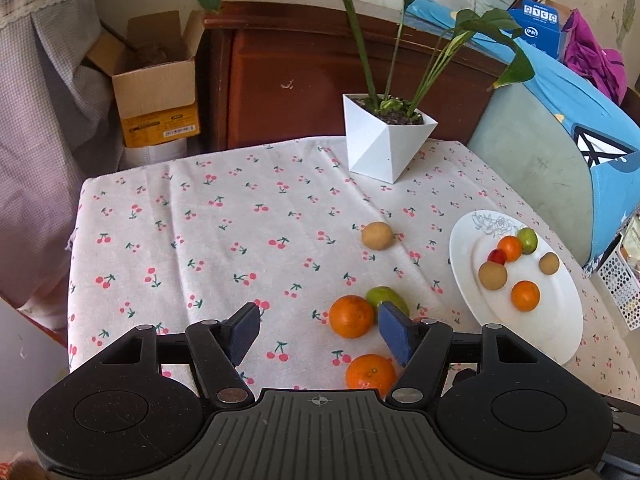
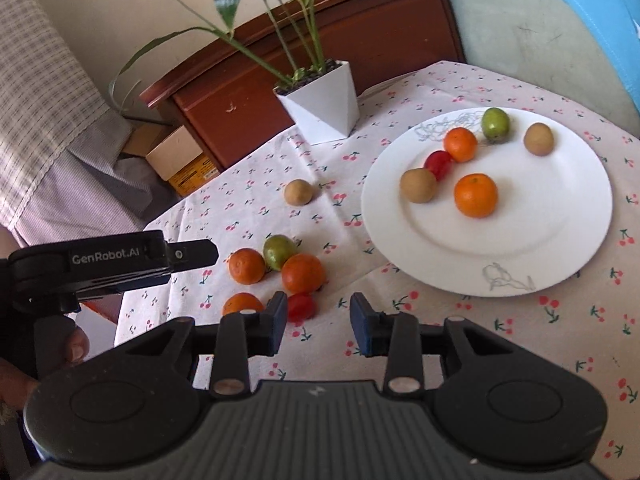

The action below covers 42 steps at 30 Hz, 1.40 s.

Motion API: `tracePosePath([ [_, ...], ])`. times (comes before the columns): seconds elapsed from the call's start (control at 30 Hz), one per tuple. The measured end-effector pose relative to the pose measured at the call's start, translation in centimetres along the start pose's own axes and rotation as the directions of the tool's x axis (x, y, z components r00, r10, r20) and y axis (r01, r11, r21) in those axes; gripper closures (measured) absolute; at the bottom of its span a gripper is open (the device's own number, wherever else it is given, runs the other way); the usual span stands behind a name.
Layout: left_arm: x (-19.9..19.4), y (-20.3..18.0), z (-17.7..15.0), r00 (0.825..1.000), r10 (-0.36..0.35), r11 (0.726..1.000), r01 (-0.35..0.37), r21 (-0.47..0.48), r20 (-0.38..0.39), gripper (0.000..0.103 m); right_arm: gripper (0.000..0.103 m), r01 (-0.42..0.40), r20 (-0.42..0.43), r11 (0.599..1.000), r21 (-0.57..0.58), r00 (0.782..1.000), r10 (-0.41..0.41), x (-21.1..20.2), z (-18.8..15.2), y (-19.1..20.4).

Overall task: Organize fruits
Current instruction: 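Lift both open grippers off the plate and move them to the loose fruit, then grasp an orange with the left gripper while the right grasps a red cherry tomato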

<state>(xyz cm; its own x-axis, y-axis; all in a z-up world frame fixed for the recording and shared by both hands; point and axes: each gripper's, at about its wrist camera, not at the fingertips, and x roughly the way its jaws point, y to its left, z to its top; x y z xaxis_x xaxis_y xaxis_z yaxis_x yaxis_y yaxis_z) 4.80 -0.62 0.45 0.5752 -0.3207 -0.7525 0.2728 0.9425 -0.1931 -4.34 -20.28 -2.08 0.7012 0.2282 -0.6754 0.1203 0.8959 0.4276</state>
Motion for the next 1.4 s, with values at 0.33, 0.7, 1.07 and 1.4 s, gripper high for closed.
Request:
tracePosePath([
  [0.33, 0.2, 1.1, -0.2, 0.999, 0.005, 0.999, -0.007, -0.040, -0.033, 0.038, 0.067, 0.032, -0.018, 0.993, -0.110, 0.999, -0.034, 2.2, -0.5, 2.1],
  [0.7, 0.2, 1.2, -0.9, 0.999, -0.006, 1.000, 0.005, -0.022, -0.054, 0.038, 0.077, 0.086, -0.005, 0.976, -0.201, 0.996, -0.089, 3.5, -0.8, 3.5],
  [1.07, 0.4, -0.7, -2.5, 0.995, -0.059, 0.995, 0.065, 0.073, -0.081, 0.040, 0.077, 0.119, 0.023, 0.990, -0.073, 0.993, -0.117, 1.3, 0.1, 0.6],
  [1.4, 1.7, -2.7, -3.9, 0.995, -0.067, 0.984, 0.078, 0.157, -0.078, 0.061, 0.077, 0.125, 0.042, 0.992, -0.005, 0.991, -0.124, 0.5, 0.5, -0.6],
])
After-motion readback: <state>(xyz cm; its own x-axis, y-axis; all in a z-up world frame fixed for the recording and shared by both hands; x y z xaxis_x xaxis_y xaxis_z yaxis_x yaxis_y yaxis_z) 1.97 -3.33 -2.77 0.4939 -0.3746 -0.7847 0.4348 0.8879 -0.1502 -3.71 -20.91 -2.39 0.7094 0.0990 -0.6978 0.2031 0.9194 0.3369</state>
